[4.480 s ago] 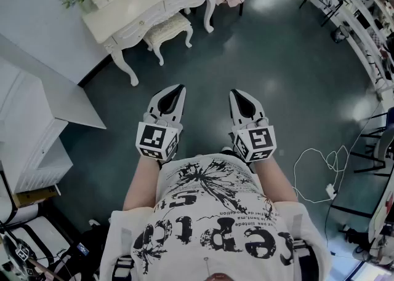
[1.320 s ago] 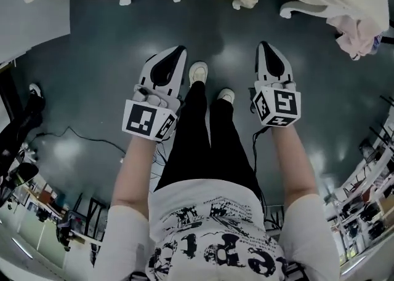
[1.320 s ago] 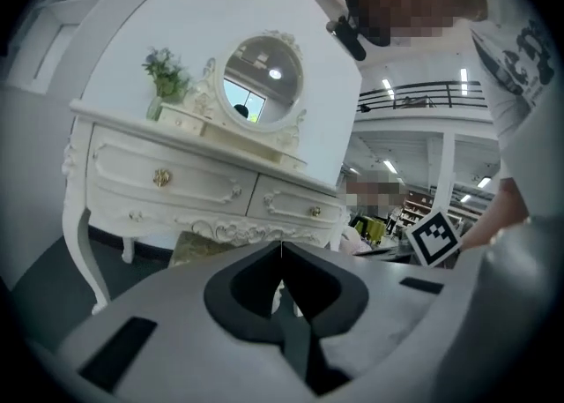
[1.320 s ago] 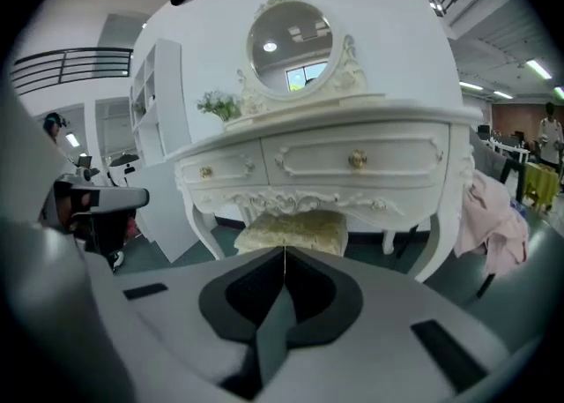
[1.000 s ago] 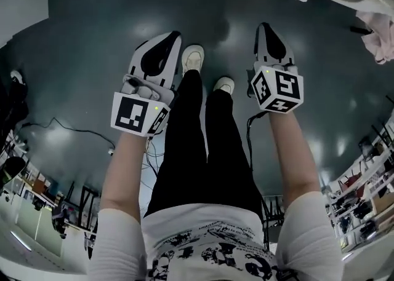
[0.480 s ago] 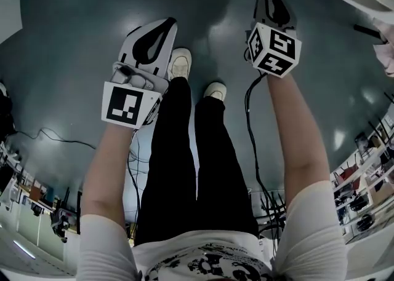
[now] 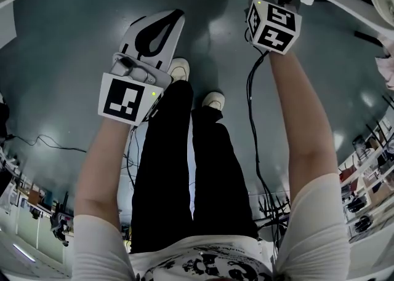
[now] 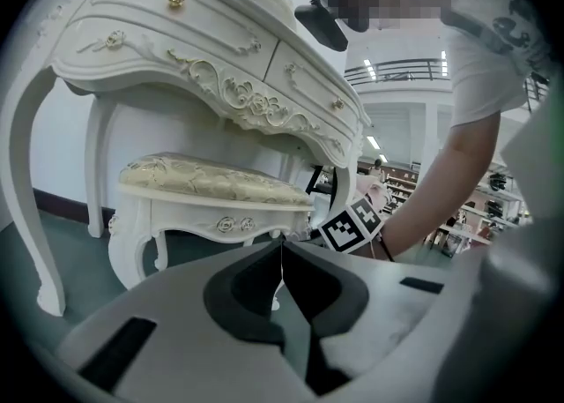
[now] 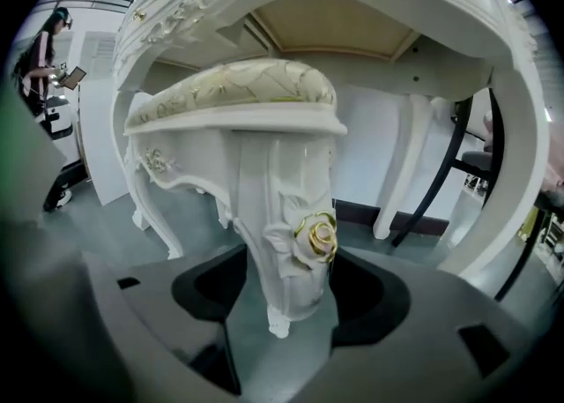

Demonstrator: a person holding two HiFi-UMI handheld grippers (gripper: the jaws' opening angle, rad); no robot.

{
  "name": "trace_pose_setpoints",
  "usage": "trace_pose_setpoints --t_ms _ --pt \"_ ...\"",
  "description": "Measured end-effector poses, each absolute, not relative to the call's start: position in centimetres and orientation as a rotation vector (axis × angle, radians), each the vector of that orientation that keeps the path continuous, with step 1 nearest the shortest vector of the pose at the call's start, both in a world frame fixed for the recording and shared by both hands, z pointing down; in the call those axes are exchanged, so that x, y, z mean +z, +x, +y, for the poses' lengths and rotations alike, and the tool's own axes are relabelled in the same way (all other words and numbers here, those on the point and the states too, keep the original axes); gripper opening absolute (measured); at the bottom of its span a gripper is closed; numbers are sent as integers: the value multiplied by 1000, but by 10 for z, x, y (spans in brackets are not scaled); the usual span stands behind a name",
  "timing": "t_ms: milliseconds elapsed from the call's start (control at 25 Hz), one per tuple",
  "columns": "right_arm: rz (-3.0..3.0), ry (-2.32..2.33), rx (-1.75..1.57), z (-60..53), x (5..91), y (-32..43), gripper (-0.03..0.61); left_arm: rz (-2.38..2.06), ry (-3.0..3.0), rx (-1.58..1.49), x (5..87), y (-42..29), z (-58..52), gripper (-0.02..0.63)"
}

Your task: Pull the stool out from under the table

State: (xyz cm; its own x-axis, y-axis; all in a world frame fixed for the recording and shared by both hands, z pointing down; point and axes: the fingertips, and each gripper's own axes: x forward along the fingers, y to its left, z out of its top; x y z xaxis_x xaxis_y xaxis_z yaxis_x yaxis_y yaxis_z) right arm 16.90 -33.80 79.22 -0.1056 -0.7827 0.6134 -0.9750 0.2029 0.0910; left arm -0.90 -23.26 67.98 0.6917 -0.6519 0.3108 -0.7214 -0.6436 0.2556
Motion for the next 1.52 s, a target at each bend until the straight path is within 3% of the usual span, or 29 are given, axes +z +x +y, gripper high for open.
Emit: trace_pose_setpoints --t_ms 840,1520 --pt "-1842 1634 437 -360 809 169 250 -1009 2535 294 697 -23 -225 21" --pt "-1832 1539 468 -261 814 157 252 -1080 2475 311 692 -31 -145 21"
